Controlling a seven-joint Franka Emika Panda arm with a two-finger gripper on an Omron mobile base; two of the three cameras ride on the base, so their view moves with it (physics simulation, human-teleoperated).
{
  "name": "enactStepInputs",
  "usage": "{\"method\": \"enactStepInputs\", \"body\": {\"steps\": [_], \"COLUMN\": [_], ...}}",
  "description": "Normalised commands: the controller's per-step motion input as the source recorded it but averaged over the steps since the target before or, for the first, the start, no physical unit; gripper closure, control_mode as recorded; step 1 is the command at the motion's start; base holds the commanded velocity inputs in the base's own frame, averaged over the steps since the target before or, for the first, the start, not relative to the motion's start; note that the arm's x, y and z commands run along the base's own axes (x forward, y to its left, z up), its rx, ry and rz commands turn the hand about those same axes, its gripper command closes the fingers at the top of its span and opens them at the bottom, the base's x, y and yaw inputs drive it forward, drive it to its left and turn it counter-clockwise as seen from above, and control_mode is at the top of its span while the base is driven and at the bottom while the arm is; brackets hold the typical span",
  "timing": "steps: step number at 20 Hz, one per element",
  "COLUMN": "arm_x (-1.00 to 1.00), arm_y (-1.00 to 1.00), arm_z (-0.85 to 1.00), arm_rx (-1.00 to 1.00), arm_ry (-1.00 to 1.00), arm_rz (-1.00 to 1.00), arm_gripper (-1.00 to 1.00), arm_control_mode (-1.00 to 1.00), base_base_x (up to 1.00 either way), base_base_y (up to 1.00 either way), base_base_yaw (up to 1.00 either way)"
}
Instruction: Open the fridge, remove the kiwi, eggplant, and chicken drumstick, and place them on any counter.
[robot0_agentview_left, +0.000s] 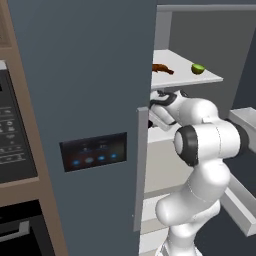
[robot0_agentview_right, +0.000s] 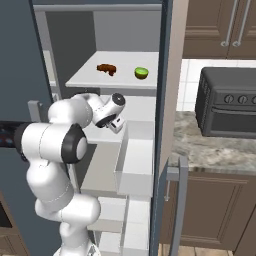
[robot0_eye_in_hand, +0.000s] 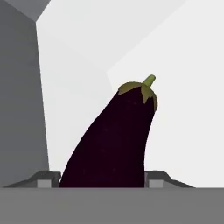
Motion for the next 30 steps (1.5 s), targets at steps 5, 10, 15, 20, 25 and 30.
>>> {"method": "enactStepInputs", "body": {"steps": [5,10,15,20,25,30], "arm_x": [-0.59,-0.81,-1.0,-1.0,-1.0,-0.94], "arm_y": [0.0,-0.01,-0.1,-0.12,-0.04,0.0], "arm_z": [-0.59,-0.17,0.08,0.62,1.0,0.83], "arm_rx": [-0.19,-0.16,0.0,0.01,0.0,-0.01], "arm_ry": [0.0,0.0,0.0,-0.01,0.0,0.06], "arm_rz": [0.0,0.0,0.0,0.0,0.0,0.0], "arm_gripper": [1.0,1.0,1.0,1.0,1.0,1.0], "arm_control_mode": [-1.0,-1.0,-1.0,-1.0,-1.0,-1.0], "base_base_x": [0.0,0.0,0.0,0.0,0.0,0.0], "base_base_y": [0.0,0.0,0.0,0.0,0.0,0.0], "base_base_yaw": [0.0,0.0,0.0,0.0,0.0,0.0]}}
